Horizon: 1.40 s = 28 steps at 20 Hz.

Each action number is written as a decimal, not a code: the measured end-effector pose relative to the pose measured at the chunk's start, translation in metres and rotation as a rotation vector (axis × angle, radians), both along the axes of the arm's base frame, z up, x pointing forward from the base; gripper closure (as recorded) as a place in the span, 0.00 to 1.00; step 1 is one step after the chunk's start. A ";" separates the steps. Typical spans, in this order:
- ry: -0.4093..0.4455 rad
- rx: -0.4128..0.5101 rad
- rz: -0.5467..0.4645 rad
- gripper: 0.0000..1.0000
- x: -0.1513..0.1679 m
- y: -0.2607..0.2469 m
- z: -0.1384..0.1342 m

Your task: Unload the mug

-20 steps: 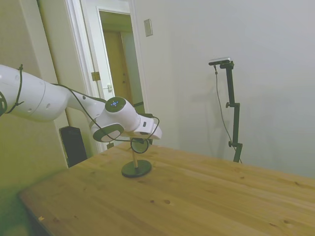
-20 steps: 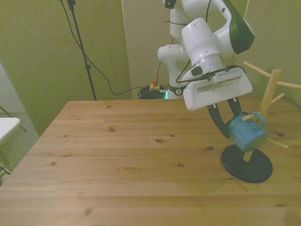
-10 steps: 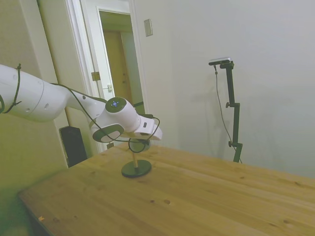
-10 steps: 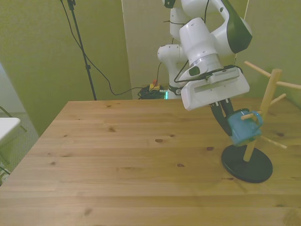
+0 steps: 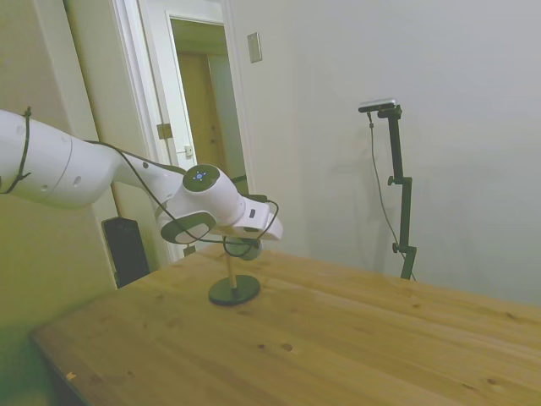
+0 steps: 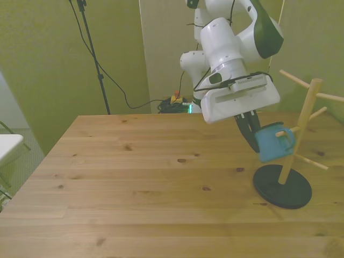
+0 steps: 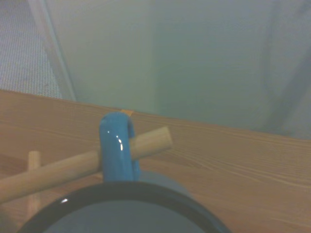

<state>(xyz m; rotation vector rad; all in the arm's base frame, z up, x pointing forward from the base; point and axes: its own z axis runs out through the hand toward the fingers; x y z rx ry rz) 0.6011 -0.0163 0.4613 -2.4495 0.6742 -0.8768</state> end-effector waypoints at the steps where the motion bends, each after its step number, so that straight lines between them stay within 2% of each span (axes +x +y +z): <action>1: 0.001 0.003 -0.009 1.00 -0.001 -0.002 0.002; 8: 0.057 0.009 -0.179 1.00 0.002 -0.054 0.009; 12: 0.171 -0.039 -0.335 1.00 -0.006 -0.119 0.004; 15: 0.307 -0.097 -0.405 1.00 -0.024 -0.164 -0.007; 17: 0.408 -0.112 -0.394 1.00 -0.038 -0.172 -0.015; 20: 0.537 -0.121 -0.341 1.00 -0.056 -0.153 -0.042; 24: 0.588 -0.131 -0.288 1.00 -0.057 -0.106 -0.064; 28: 0.609 -0.139 -0.287 1.00 -0.060 -0.092 -0.073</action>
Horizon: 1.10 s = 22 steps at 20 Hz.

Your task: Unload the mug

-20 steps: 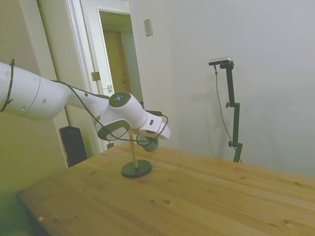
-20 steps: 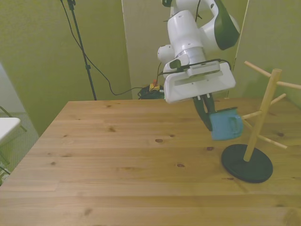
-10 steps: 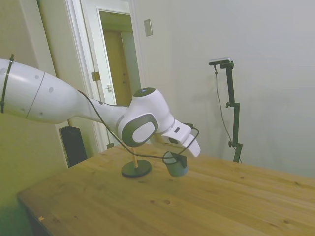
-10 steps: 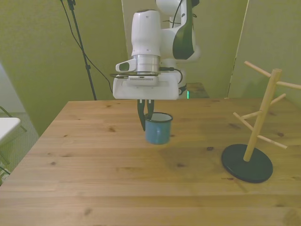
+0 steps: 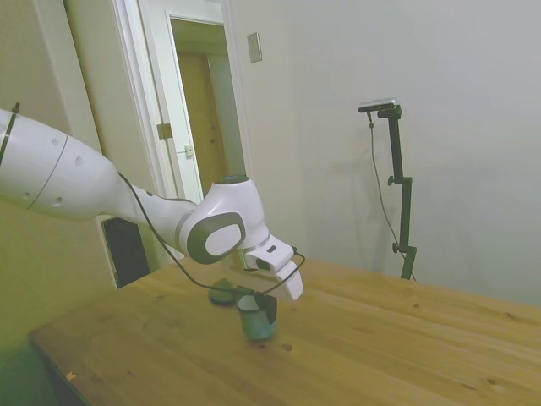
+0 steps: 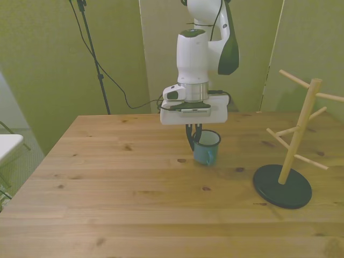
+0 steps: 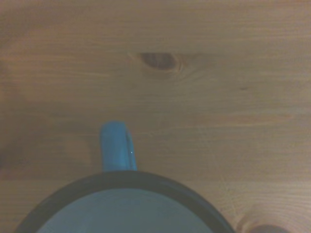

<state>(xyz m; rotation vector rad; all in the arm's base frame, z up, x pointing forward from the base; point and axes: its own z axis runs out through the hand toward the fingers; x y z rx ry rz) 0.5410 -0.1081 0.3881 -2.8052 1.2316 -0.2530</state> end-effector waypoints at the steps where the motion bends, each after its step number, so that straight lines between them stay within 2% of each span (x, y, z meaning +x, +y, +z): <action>1: 0.004 0.001 -0.002 1.00 -0.001 0.000 -0.002; 15: 0.025 0.007 -0.019 1.00 -0.014 -0.006 -0.013; 16: 0.025 0.007 -0.020 0.00 -0.014 -0.006 -0.013; 22: 0.027 0.009 -0.026 0.00 -0.018 -0.007 -0.013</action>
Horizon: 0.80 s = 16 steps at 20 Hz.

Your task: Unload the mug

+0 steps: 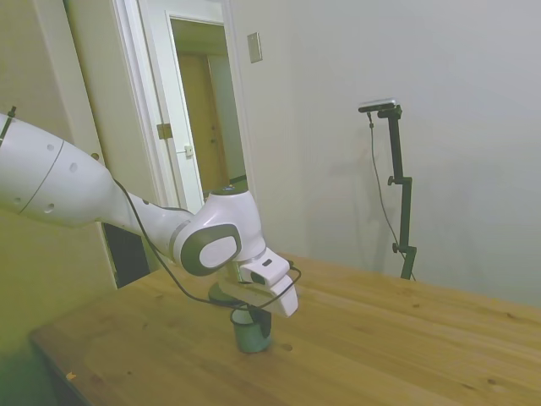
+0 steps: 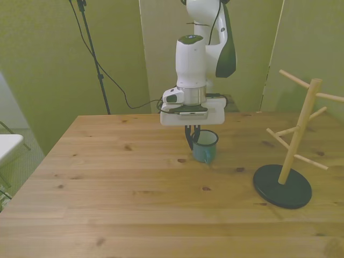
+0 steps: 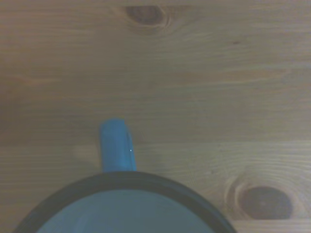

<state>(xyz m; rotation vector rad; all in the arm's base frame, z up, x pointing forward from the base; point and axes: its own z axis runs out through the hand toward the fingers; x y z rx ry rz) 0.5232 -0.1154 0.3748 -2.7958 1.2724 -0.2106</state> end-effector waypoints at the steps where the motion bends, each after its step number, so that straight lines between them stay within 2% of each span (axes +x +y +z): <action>1: 0.001 0.000 -0.001 0.00 -0.001 -0.001 0.000; 5: 0.013 0.003 -0.006 0.00 -0.005 -0.002 -0.006; 8: -0.003 0.001 -0.007 0.00 -0.005 -0.003 0.002; 12: -0.038 -0.004 0.008 0.00 0.000 0.003 0.029; 16: -0.018 0.005 0.053 0.00 0.010 0.024 0.065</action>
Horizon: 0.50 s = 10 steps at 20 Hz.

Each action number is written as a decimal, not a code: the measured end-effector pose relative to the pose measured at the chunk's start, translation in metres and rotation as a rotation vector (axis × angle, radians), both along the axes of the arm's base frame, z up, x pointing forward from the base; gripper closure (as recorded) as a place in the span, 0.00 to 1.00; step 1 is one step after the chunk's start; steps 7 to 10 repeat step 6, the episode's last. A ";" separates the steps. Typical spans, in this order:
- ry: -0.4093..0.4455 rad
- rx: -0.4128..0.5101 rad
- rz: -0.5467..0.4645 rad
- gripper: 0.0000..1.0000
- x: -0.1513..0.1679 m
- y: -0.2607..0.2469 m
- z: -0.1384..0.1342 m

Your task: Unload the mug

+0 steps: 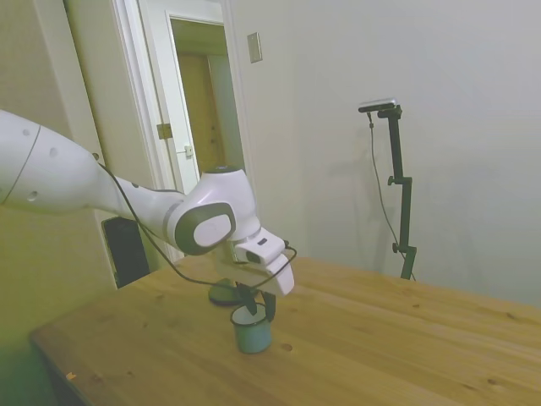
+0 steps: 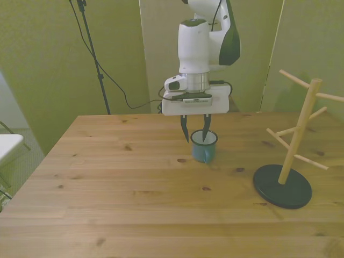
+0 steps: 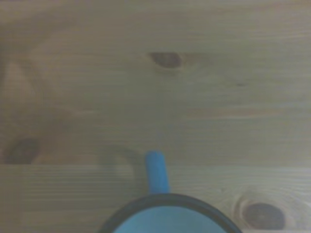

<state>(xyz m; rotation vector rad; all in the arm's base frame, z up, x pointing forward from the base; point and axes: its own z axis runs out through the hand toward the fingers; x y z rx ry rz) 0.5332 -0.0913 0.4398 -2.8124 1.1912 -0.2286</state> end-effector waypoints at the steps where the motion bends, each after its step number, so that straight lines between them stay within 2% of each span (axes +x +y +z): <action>1: 0.009 0.003 0.016 0.00 0.001 0.008 0.010; 6: 0.048 0.012 0.073 0.00 -0.003 0.071 0.042; 10: 0.048 0.012 0.073 0.00 -0.003 0.071 0.042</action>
